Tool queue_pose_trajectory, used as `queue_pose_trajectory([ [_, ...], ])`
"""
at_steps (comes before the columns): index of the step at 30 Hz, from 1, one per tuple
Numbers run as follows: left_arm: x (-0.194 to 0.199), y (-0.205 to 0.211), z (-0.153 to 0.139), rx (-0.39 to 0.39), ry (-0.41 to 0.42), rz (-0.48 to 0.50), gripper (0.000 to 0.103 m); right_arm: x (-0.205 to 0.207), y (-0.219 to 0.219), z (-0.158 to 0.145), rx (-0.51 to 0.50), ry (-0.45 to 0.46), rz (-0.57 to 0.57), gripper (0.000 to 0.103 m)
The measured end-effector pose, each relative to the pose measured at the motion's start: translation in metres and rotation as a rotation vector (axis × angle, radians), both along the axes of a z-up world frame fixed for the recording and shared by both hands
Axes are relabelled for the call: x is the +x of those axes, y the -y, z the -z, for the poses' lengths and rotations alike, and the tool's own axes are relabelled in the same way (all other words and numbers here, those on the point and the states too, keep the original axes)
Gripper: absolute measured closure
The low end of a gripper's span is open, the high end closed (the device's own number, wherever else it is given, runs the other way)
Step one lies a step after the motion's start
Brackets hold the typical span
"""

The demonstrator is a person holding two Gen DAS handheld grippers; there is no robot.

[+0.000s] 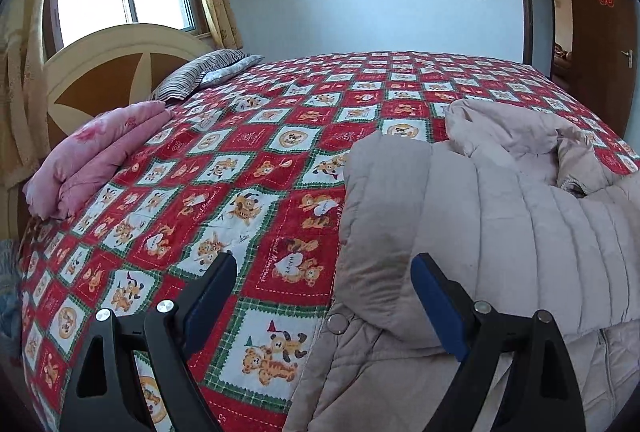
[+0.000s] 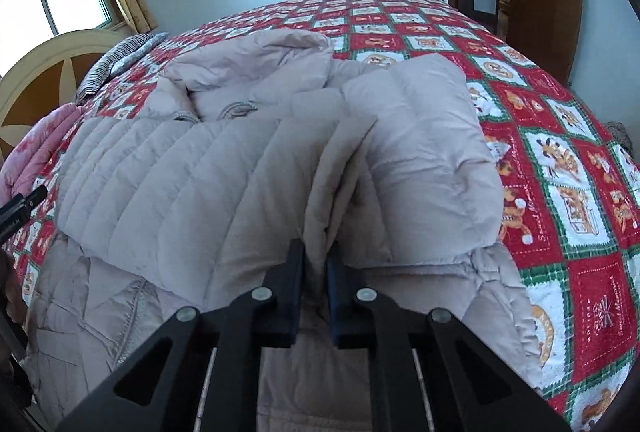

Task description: Fold large clothes

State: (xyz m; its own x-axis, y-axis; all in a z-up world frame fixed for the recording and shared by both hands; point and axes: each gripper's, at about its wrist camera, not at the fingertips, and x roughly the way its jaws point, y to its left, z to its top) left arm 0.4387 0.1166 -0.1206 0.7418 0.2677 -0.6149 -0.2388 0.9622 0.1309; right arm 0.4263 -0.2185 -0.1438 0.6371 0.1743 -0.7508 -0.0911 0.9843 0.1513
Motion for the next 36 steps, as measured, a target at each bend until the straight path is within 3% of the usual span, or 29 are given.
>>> queue_pose_trajectory([
  [2,0.006,0.001,-0.004,-0.019,-0.002,-0.005,0.014,-0.006,0.008,-0.009,-0.027,0.037,0.049,0.055],
  [3,0.009,0.003,-0.006,-0.019,0.002,-0.002,0.014,-0.010,0.011,-0.018,-0.034,0.069,0.080,0.054],
  [7,0.035,0.014,-0.015,0.009,0.025,0.003,0.014,-0.016,0.004,-0.052,-0.054,0.194,0.113,0.054],
  [10,0.066,0.023,-0.001,0.036,-0.021,-0.011,0.014,0.003,-0.017,-0.058,-0.004,0.181,0.044,0.051],
  [12,0.082,0.030,0.015,0.033,-0.080,-0.002,0.014,0.021,-0.030,-0.048,0.041,0.138,-0.005,0.051],
  [14,0.089,0.038,0.031,0.047,-0.114,0.001,0.014,0.039,-0.041,-0.031,0.002,0.094,-0.009,0.051],
  [19,0.084,0.045,0.048,0.060,-0.092,-0.003,0.014,0.045,-0.038,0.008,-0.025,0.047,0.002,0.052],
  [36,0.090,0.046,0.064,0.051,-0.116,-0.016,0.005,0.045,-0.042,0.025,-0.076,0.045,-0.011,0.052],
])
